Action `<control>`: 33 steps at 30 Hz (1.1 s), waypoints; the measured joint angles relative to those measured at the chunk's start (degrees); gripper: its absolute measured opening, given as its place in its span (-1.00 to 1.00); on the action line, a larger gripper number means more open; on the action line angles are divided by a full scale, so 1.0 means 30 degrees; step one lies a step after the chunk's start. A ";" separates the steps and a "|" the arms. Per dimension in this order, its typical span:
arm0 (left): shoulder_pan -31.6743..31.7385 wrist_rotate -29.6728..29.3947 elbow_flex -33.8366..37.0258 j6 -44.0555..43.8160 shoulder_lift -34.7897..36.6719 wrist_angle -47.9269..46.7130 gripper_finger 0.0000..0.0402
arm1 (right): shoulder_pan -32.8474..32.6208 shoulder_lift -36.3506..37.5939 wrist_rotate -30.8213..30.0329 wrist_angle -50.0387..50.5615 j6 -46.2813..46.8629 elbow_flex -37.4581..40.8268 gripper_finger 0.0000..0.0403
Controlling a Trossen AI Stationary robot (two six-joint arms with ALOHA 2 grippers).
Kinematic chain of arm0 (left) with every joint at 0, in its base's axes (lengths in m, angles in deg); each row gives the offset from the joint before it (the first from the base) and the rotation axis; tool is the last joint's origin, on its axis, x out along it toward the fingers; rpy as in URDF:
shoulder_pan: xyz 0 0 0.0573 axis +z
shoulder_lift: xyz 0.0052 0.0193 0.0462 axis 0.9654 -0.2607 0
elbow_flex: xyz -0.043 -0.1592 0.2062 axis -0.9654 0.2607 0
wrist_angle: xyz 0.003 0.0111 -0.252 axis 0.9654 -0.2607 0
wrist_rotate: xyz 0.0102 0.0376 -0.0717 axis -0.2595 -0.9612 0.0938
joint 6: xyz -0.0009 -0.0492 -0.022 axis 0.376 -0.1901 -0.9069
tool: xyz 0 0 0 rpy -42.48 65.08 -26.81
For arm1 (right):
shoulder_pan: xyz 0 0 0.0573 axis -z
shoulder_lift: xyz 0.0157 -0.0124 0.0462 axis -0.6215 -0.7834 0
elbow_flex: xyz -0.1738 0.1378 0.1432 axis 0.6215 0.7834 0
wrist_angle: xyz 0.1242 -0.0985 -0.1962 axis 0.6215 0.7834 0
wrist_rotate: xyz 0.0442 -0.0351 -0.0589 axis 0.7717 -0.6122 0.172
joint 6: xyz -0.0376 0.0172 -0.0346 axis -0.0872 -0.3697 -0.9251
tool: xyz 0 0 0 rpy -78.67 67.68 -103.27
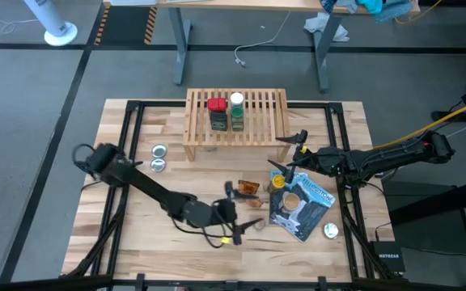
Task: Shelf spices
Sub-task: Remove the black seasoning can from the shelf
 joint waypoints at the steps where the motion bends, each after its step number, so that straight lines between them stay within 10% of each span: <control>1: -0.0073 -0.0244 0.0006 0.0913 0.0690 -0.0119 0.46 | -0.0001 0.0000 -0.0003 0.0011 0.0001 0.0000 0.95; 14: -0.0242 -0.3671 -0.0001 0.5919 0.8070 -0.6612 0.46 | 0.0004 0.0000 0.0003 0.0417 -0.0003 0.0000 0.95; 33: 0.2591 -0.5432 -0.0001 -0.4037 1.2956 -2.4768 0.46 | -0.0003 0.0000 0.0003 0.0523 -0.0002 0.0000 0.95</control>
